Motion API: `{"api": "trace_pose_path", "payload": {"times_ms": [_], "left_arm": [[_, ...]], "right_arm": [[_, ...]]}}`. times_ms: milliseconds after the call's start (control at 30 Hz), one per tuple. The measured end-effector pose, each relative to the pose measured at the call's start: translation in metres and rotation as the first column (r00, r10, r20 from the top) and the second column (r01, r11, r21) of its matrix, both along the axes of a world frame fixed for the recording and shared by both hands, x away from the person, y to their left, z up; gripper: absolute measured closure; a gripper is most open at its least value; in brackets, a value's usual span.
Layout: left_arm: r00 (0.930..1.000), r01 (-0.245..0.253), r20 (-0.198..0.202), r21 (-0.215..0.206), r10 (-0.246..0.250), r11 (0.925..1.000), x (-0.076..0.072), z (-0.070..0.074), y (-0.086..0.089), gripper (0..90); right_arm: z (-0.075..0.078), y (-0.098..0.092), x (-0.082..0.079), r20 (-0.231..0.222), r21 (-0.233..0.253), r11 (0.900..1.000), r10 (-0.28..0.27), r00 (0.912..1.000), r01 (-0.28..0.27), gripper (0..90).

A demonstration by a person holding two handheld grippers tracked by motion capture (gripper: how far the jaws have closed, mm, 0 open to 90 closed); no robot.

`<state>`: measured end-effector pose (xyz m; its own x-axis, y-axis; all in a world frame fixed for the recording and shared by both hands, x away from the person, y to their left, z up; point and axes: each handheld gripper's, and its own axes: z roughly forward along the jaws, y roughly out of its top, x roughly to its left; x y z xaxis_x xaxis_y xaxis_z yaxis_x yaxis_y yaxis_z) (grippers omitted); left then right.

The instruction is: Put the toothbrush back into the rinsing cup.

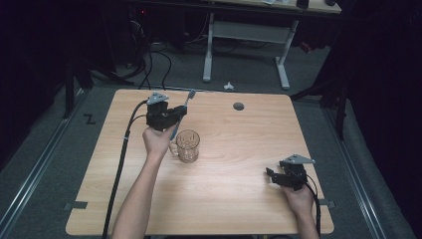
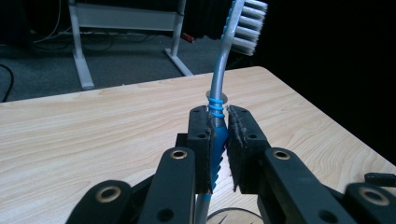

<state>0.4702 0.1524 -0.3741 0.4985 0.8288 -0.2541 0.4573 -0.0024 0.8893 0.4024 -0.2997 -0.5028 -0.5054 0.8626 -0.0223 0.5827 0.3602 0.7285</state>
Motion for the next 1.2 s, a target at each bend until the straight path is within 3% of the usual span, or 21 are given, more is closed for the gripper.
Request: {"api": "trace_pose_path", "payload": {"times_ms": [300, 767, 1200], "left_arm": [[1.0000, 0.004, 0.006, -0.017, -0.004, 0.9998, 0.0042, -0.0041, -0.0004, 80.0], [0.9999, 0.011, 0.001, 0.014, -0.011, 0.9998, 0.0035, -0.0070, 0.0003, 79.9], [1.0000, 0.008, 0.001, 0.001, -0.008, 1.0000, 0.0003, -0.0062, 0.0075, 79.8]], "right_arm": [[0.0000, 0.0000, 0.0000, 0.000, 0.000, 1.000, 0.000, 1.0000, 0.000, 34.0], [0.0000, -0.0001, 0.0000, 0.000, 0.001, 1.000, 0.000, 1.0000, 0.000, 34.0], [0.0000, 0.0000, 0.0000, 0.000, 0.001, 1.000, 0.000, 1.0000, 0.000, 33.9]]}}
